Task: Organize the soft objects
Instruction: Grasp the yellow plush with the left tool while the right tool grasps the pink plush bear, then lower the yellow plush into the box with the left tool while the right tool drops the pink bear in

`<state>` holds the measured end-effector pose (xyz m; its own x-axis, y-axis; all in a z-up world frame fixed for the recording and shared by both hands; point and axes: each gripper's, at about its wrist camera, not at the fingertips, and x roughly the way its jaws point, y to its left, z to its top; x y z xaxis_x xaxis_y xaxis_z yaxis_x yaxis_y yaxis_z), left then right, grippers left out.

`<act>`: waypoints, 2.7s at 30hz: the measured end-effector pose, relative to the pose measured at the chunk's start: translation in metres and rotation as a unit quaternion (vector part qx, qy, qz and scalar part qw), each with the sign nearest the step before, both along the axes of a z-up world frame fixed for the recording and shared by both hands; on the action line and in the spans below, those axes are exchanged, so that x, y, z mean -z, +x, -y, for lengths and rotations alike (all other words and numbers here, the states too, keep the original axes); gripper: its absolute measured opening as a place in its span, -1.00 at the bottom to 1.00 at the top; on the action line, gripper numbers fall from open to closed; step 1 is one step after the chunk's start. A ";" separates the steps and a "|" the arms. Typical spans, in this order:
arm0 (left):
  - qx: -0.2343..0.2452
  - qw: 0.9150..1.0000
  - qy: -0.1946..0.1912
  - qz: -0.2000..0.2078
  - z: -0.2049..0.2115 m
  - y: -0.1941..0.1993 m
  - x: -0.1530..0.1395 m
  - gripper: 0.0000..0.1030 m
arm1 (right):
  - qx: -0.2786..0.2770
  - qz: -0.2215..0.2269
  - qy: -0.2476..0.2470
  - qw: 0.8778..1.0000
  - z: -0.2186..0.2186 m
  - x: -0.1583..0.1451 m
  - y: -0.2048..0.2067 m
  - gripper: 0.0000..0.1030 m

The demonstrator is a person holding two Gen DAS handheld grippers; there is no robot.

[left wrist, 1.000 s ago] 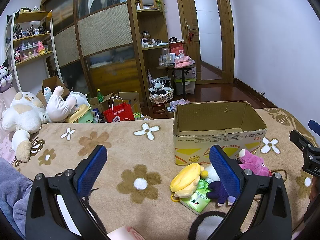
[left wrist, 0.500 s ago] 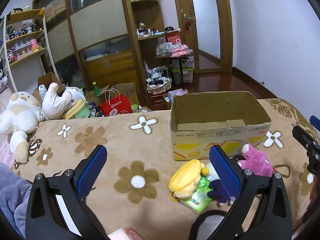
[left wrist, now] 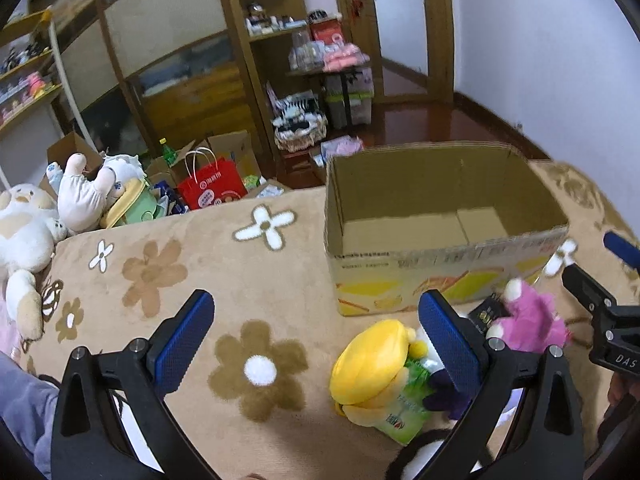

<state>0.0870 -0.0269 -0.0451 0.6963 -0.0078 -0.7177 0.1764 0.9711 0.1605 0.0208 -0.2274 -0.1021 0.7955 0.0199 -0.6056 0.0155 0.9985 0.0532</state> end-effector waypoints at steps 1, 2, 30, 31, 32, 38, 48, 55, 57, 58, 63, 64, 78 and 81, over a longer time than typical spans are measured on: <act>0.004 1.000 0.001 -0.006 0.001 0.001 0.003 0.96 | -0.004 -0.005 -0.002 1.000 -0.001 0.003 0.003 1.00; 0.010 1.000 0.002 -0.015 0.004 0.002 0.008 0.96 | -0.006 -0.008 -0.005 1.000 -0.003 0.006 0.004 1.00; 0.007 0.985 0.020 -0.173 0.008 0.021 0.081 0.62 | -0.015 -0.106 0.043 0.993 -0.010 0.065 0.020 1.00; 0.009 0.984 0.018 -0.178 0.009 0.021 0.083 0.47 | -0.015 -0.111 0.048 0.993 -0.010 0.066 0.020 1.00; 0.012 0.983 0.012 -0.182 0.009 0.021 0.084 0.41 | -0.013 -0.118 0.049 0.992 -0.009 0.068 0.021 1.00; 0.031 0.979 -0.001 -0.199 0.014 0.017 0.089 -0.02 | -0.006 -0.142 0.040 0.989 -0.012 0.074 0.021 1.00; 0.026 0.979 -0.024 -0.203 0.008 0.016 0.087 -0.16 | -0.029 -0.159 0.090 0.983 -0.007 0.079 0.019 0.57; 0.027 0.981 -0.030 -0.190 0.012 0.006 0.080 -0.17 | -0.030 -0.150 0.071 0.986 -0.011 0.074 0.014 0.51; 0.028 0.981 -0.034 -0.188 0.012 0.002 0.076 -0.17 | -0.029 -0.148 0.069 0.986 -0.011 0.071 0.012 0.51; 0.028 0.982 -0.036 -0.185 0.012 0.000 0.075 -0.17 | -0.030 -0.148 0.069 0.986 -0.011 0.070 0.011 0.51; 0.020 0.984 -0.045 -0.170 0.006 -0.004 0.069 -0.17 | -0.027 -0.136 0.056 0.989 -0.013 0.065 0.005 0.51; 0.016 0.985 -0.047 -0.164 0.005 -0.005 0.068 -0.17 | -0.026 -0.132 0.053 0.989 -0.013 0.063 0.004 0.51; 0.007 0.992 -0.067 -0.106 -0.004 -0.025 0.038 -0.17 | -0.010 -0.080 0.030 0.996 -0.010 0.036 -0.014 0.50; 0.011 0.994 -0.063 -0.092 -0.002 -0.030 0.032 -0.16 | -0.003 -0.072 0.036 0.997 -0.007 0.032 -0.017 0.49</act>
